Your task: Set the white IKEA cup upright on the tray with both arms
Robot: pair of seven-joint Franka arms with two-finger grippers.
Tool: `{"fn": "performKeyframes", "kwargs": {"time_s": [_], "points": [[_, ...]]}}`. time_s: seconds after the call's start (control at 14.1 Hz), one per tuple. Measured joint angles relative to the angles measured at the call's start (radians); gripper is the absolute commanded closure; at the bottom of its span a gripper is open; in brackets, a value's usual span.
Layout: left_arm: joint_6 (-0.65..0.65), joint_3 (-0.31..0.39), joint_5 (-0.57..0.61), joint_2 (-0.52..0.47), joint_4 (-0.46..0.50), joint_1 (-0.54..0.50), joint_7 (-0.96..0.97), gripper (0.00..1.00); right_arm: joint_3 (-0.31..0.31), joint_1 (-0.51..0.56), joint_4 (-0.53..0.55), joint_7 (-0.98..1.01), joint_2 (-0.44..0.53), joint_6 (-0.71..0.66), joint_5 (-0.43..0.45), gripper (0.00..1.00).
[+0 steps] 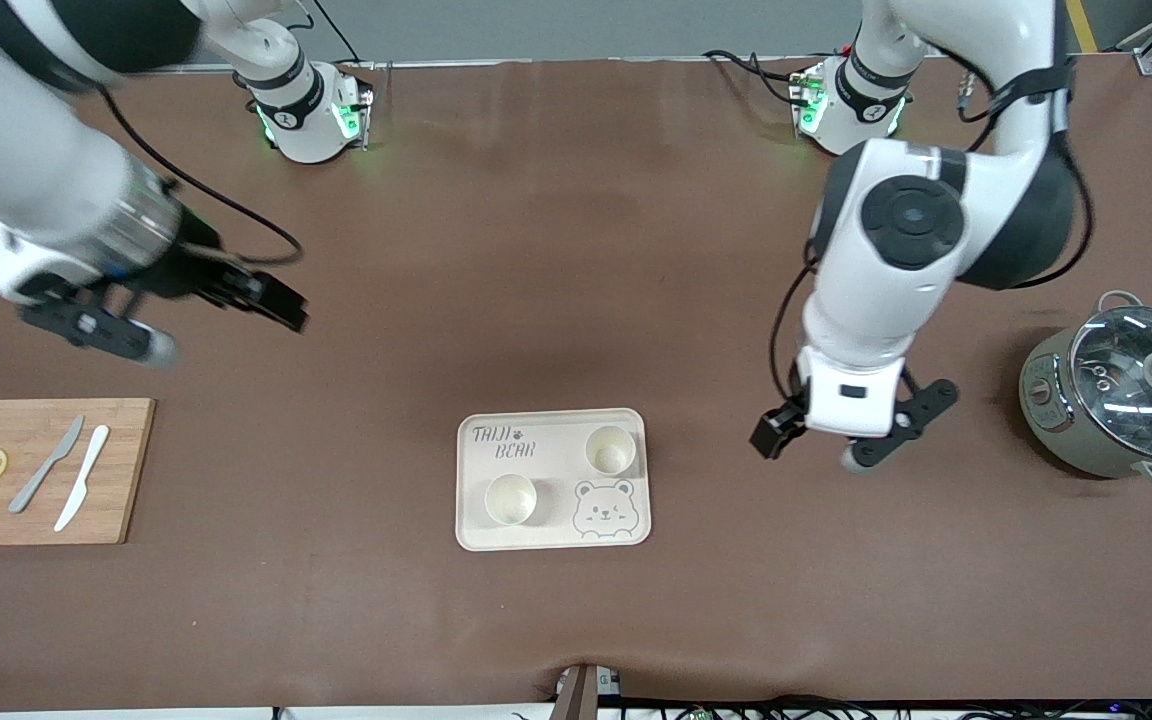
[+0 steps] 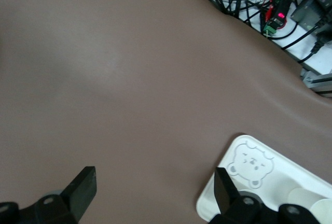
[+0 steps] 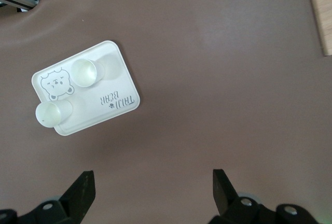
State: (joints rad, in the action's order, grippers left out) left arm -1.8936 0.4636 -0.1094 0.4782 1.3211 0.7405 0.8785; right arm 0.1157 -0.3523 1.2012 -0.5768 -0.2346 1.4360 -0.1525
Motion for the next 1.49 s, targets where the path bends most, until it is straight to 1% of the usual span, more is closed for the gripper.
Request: {"fn": "performKeyframes", "kwargs": {"time_s": [0.21, 0.28, 0.42, 0.57, 0.78, 0.99, 1.2, 1.49], "points": [[0.079, 0.000, 0.000, -0.057, 0.006, -0.062, -0.144, 0.00, 0.003, 0.094, 0.123, 0.163, 0.149, -0.018, 0.009, 0.00], [0.100, 0.000, 0.000, -0.073, 0.009, -0.081, -0.192, 0.00, 0.004, 0.124, 0.171, 0.209, 0.193, -0.018, 0.028, 0.00], [0.131, 0.000, 0.000, -0.099, 0.014, -0.122, -0.294, 0.00, 0.006, 0.162, 0.262, 0.287, 0.260, -0.006, 0.095, 0.00], [0.164, 0.000, 0.000, -0.122, 0.016, -0.170, -0.401, 0.00, 0.006, 0.199, 0.355, 0.357, 0.306, 0.047, 0.128, 0.00], [0.209, 0.000, 0.000, -0.154, 0.017, -0.237, -0.553, 0.00, 0.007, 0.279, 0.478, 0.458, 0.341, 0.142, 0.133, 0.00], [0.239, 0.000, -0.001, -0.181, 0.018, -0.294, -0.680, 0.00, 0.004, 0.296, 0.547, 0.473, 0.344, 0.202, 0.133, 0.00], [0.257, 0.000, -0.001, -0.200, 0.019, -0.338, -0.772, 0.00, -0.003, 0.296, 0.554, 0.473, 0.345, 0.209, 0.133, 0.00], [0.257, -0.001, -0.001, -0.216, 0.017, -0.350, -0.799, 0.00, -0.003, 0.296, 0.554, 0.473, 0.347, 0.209, 0.133, 0.00]]}}
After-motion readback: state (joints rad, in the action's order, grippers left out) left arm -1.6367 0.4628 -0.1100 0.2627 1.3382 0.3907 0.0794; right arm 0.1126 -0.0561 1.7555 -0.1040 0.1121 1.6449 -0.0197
